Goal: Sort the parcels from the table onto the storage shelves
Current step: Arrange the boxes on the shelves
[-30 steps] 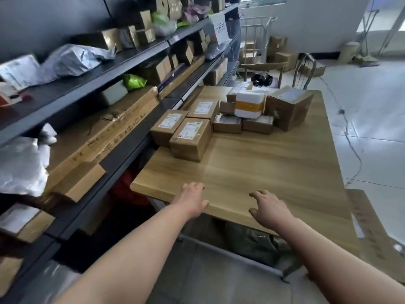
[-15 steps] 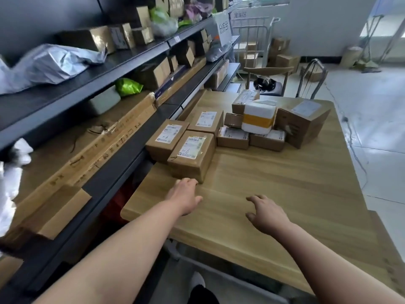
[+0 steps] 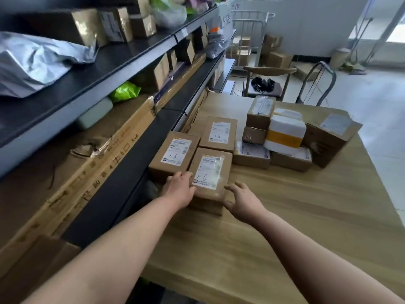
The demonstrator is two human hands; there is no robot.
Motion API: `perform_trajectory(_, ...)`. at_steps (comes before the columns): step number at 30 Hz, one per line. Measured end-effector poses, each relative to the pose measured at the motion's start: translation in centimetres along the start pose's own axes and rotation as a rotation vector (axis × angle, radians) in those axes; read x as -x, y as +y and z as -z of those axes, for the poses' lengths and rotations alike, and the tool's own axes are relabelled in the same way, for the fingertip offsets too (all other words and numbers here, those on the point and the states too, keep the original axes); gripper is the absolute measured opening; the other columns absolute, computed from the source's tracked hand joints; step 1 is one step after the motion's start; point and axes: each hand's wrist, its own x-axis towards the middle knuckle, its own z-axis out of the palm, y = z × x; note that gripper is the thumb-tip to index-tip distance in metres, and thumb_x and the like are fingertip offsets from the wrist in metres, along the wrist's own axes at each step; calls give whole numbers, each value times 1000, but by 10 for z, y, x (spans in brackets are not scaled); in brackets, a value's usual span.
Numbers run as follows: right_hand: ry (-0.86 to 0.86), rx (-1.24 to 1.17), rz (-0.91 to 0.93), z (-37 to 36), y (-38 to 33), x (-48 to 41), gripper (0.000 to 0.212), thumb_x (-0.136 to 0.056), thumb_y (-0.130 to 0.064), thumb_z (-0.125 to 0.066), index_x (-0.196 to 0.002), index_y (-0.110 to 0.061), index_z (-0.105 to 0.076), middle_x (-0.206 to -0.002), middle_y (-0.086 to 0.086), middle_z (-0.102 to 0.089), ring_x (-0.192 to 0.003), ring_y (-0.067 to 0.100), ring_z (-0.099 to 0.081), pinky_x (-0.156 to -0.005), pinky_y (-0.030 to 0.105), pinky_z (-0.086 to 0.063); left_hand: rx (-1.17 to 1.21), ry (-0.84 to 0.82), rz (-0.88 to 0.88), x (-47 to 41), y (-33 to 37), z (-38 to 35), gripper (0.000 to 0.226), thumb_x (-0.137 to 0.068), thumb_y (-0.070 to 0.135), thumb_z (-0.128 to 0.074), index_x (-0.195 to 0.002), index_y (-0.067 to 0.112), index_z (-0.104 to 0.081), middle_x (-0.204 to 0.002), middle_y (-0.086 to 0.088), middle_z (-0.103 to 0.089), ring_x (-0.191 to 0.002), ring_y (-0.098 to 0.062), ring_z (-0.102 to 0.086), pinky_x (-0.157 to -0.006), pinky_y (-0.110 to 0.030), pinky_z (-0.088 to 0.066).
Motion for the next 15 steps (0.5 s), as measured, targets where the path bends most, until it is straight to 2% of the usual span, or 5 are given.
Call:
perform_trajectory(4,19,-50,-19,-14,-16,-23,54,-94,-39,-54,-145,-33,-36,-161,4,-5,-143,23,-26,-107,39,-35,15,-71,-16,-14,-9,-10,53,-96,33,-54,-146,36,-36,-155,-2,-31,-138,-27,-35,-106,-41,-36)
perform_trajectory(7,15,-31,-35,-23,-14,-28,48,-95,-42,-51,-141,-38,-41,-162,-5,-3,-136,19,-38,-98,37,-43,18,-79,-23,-16,-12,-19,53,-97,32,-54,-146,37,-37,-160,-2,-23,-140,-27,-35,-109,-36,-34)
perform_trajectory(11,27,-3,-61,-27,-12,-30,46,-93,-45,-50,-138,-43,-42,-161,-11,-2,-129,18,-48,-87,35,-49,27,-51,-41,-19,-13,-18,52,-95,31,-58,-144,33,-43,-140,-2,-50,-124,-24,-51,-100,-34,-42)
perform_trajectory(15,34,-7,-53,-26,-11,-29,45,-93,-43,-52,-137,-43,-44,-161,-12,-3,-127,17,-49,-84,33,-48,77,-39,18,-19,-8,-12,52,-91,29,-65,-140,35,-49,-137,1,-57,-124,-23,-53,-99,-32,-43)
